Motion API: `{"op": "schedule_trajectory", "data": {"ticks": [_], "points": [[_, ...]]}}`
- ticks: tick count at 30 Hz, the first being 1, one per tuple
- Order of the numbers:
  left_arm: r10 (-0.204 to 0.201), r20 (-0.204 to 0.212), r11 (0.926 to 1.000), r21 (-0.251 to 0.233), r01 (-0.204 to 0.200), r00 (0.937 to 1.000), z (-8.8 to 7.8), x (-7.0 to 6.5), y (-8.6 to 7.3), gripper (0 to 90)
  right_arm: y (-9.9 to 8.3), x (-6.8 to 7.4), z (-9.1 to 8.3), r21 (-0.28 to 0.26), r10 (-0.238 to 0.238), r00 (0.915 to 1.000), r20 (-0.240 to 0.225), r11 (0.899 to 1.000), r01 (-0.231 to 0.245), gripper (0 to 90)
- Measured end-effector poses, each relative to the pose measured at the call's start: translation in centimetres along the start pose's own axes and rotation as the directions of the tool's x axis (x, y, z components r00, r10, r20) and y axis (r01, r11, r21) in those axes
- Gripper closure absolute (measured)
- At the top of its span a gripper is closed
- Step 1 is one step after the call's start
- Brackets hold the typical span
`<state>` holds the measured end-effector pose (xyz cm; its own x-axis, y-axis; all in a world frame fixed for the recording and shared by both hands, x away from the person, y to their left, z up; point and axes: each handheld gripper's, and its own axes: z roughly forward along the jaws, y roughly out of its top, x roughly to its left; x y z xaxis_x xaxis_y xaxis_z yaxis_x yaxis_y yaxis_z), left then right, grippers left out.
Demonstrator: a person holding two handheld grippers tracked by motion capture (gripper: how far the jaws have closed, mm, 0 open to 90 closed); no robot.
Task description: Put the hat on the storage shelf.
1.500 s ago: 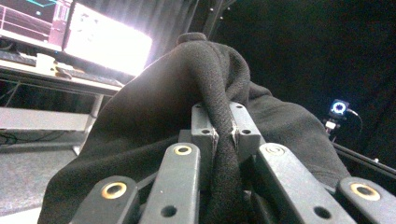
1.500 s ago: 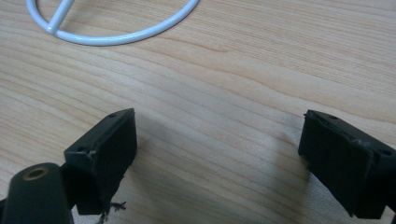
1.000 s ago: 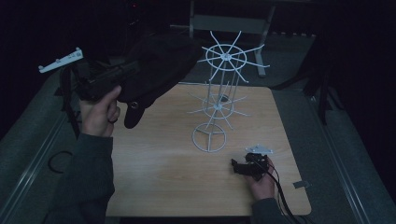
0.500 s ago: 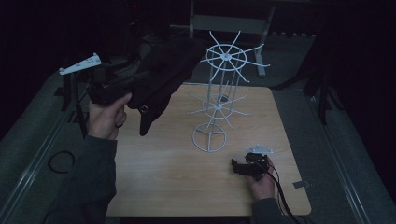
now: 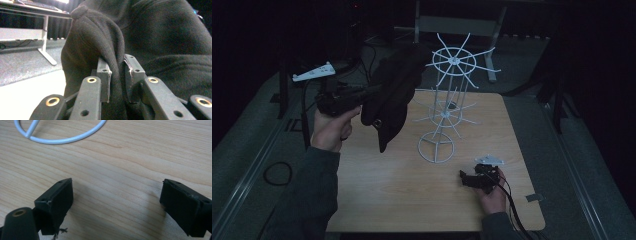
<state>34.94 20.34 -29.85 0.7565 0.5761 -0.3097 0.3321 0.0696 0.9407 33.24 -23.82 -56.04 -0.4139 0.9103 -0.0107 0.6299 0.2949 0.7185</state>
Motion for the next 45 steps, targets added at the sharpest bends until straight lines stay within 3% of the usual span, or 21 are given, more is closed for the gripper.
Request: {"op": "schedule_trajectory", "data": {"ticks": [6,12,21,30,35,45], "points": [[-0.005,0.006,0.9999,0.012,0.005,1.0,0.2,0.2,-0.2,73.3,0.0,0.0,0.0,0.0,0.0,1.0,0.0,1.0,0.0,11.3],[0.004,0.019,0.9995,0.032,-0.005,0.9998,0.5,0.1,-0.3,62.8,0.0,0.0,0.0,0.0,0.0,1.0,0.0,1.0,0.0,11.3],[-0.002,-0.003,0.9988,0.05,0.002,1.0,0.9,0.5,-0.5,55.3,0.0,0.0,0.0,0.001,0.001,1.0,-0.001,1.0,-0.001,11.3],[-0.021,-0.029,0.9997,0.015,0.021,0.9993,0.3,0.7,-0.2,42.3,0.0,0.0,0.0,0.001,0.001,1.0,-0.001,1.0,-0.001,11.3],[-0.026,-0.034,0.9996,-0.007,0.026,0.9991,-0.2,0.7,0.0,40.7,0.0,0.0,0.0,0.001,0.0,1.0,0.0,1.0,0.0,11.3],[-0.029,-0.087,0.9985,-0.049,0.025,0.9958,-1.5,1.1,0.2,38.4,0.0,0.0,0.0,0.001,0.002,1.0,-0.001,1.0,-0.002,11.2]]}}
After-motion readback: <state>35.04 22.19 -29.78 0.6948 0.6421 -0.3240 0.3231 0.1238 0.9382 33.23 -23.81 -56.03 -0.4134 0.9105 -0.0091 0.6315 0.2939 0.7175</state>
